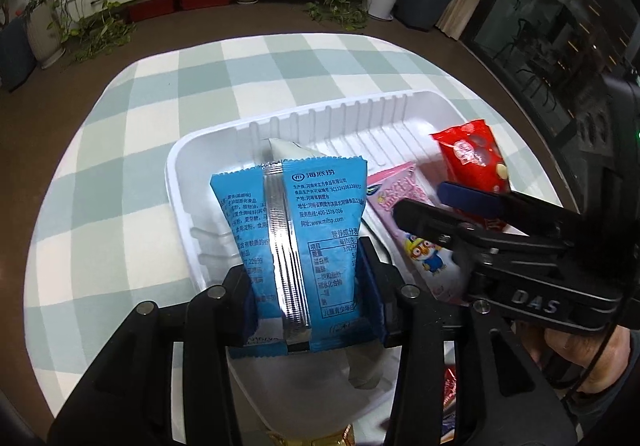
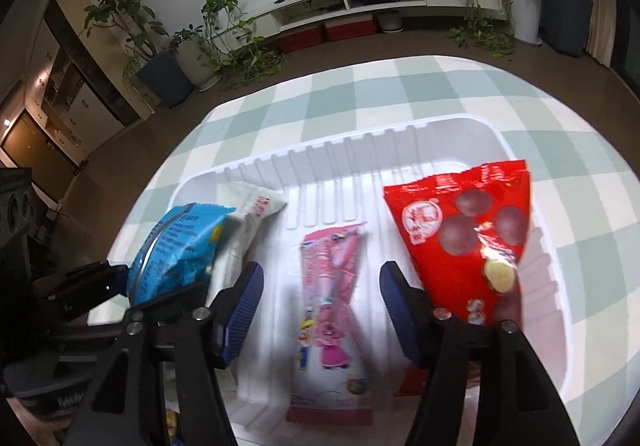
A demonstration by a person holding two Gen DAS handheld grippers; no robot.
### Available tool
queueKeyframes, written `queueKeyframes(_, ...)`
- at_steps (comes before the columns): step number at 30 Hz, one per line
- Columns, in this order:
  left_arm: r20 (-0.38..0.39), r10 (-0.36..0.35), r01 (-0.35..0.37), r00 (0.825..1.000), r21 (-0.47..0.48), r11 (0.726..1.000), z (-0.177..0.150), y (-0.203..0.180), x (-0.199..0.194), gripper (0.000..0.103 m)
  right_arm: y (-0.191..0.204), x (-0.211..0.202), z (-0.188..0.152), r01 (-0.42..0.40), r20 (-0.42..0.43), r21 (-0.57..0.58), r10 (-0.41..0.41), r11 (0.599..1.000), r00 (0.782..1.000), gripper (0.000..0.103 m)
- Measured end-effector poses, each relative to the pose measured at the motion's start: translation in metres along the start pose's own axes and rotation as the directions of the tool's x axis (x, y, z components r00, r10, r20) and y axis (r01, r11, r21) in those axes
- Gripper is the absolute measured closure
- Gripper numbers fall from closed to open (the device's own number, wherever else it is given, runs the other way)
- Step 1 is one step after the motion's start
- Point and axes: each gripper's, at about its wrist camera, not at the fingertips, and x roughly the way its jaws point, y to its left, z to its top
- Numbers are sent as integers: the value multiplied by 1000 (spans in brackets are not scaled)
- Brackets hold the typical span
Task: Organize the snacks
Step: 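Lower both packets into the tray and open both grippers, then withdraw both tools back toward the remaining snack pile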
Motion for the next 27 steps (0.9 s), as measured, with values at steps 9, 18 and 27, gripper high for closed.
queueKeyframes(9,-2,-66,65,998,-35,997,-4,10,7,32,-5,-16,1,-31,41,36,29,999,999,39)
queueKeyframes(18,-2,-54,54,999,8,999,-11,-6,-1,13,-8,-41,0,-51,86,31,48,998,995,39)
queueKeyframes(27,67,-83,85,994,-20,996,-20,-2,-36,13,-4,-73,-6,-52,139,-27,55,998,989,37)
